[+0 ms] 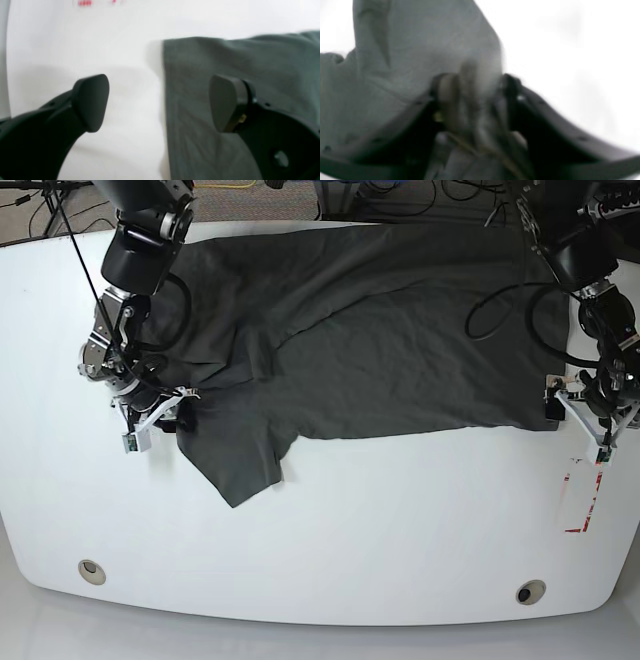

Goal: Layout the t-shirt on the table in an organized manner, then fold the t-shirt properly
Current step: 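Move both grippers to the hem corners and grasp the hem, then lift the hem with both grippers and fold it over toward the collar edge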

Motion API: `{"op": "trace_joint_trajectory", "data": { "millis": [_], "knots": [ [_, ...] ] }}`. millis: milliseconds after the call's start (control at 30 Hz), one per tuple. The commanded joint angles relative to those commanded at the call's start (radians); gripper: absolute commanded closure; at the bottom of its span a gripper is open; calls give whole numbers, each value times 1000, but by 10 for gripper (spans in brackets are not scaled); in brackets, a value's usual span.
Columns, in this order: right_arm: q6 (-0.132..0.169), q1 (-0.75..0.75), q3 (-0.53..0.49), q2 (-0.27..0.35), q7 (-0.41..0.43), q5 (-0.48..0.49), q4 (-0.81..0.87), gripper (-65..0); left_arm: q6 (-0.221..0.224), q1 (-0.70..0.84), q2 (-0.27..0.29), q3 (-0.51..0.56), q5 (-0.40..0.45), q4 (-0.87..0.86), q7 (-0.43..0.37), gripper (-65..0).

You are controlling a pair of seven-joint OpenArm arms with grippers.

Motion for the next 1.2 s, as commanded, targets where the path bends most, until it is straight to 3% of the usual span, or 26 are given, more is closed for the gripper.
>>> {"op": "trace_joint_trajectory", "data": {
  "millis": [67, 167, 467, 767, 933, 1033, 1200],
  "knots": [
    [0, -2, 0, 0, 0, 0, 0, 0, 0, -17, -23, 2, 0, -63, -28, -581],
    [0, -2, 0, 0, 0, 0, 0, -25, 0, -49, -34, 3, 0, -163, -52, -581],
    [0, -3, 0, 2, 0, 0, 0, -10, 0, -135, -37, 5, -2, -396, -121, -579],
    [0, -3, 0, 0, 0, 0, 0, -10, 0, -140, -31, 6, -2, -446, -137, -561],
    [0, -3, 0, 0, 0, 0, 0, -10, -3, -138, -28, 31, -2, -448, -135, -375],
    [0, -3, 0, 0, 0, 0, 0, -10, -5, -138, -15, 64, -3, -448, -137, -201],
    [0, -3, 0, 0, 0, 0, 0, -8, -6, -129, -15, 74, -5, -446, -137, -1]
  ]
}}
